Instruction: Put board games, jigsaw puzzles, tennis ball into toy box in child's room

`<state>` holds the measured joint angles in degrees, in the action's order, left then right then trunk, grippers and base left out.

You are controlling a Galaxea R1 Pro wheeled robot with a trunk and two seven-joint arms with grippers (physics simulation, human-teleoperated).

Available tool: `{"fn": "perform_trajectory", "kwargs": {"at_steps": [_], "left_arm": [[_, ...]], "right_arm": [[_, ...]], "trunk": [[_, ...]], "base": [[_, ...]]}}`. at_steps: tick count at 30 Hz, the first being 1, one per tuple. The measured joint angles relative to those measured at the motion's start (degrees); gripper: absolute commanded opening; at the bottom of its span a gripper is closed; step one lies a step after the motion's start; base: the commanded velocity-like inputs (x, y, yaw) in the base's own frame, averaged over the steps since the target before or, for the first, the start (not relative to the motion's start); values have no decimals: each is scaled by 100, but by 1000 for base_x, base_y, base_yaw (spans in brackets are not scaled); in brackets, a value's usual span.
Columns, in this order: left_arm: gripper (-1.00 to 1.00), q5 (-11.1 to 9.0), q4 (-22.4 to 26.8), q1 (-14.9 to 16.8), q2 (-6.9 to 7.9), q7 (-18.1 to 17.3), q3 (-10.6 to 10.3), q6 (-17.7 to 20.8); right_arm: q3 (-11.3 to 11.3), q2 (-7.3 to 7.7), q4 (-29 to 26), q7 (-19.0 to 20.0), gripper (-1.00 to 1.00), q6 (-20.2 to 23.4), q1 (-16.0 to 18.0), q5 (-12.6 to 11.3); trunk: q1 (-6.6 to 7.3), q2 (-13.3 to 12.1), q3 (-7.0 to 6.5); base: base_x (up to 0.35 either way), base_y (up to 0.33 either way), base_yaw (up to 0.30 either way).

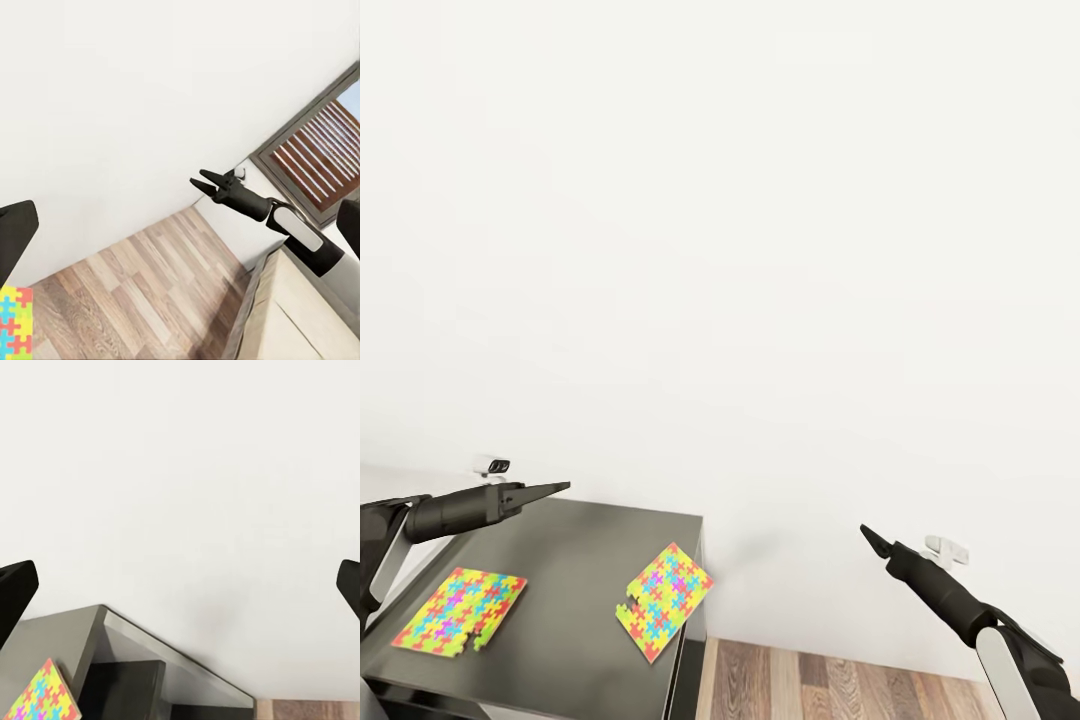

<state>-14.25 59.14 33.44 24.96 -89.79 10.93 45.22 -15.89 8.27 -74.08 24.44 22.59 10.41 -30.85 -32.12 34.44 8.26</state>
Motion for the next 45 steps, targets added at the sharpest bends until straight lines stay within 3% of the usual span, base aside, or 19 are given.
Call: {"fn": "perform_trajectory", "kwargs": {"at_steps": [37,40,45], "left_arm": [[100,7,0,0,-3,0,-2,-5],[100,9,0,0,-5,0,-2,-5],[100,9,-1,0,-10,0,-8,-8]], "right_arm": [[-5,-3,286,-397,100,22,92,-43],[-2,0,775,-379,100,190,364,-52],[-13,1,2704,14,100,1309,1529,-72]], "trunk": [[-23,42,6],[-23,41,5],[-67,119,41]], "base": [[0,0,0],[0,0,0],[0,0,0]]}}
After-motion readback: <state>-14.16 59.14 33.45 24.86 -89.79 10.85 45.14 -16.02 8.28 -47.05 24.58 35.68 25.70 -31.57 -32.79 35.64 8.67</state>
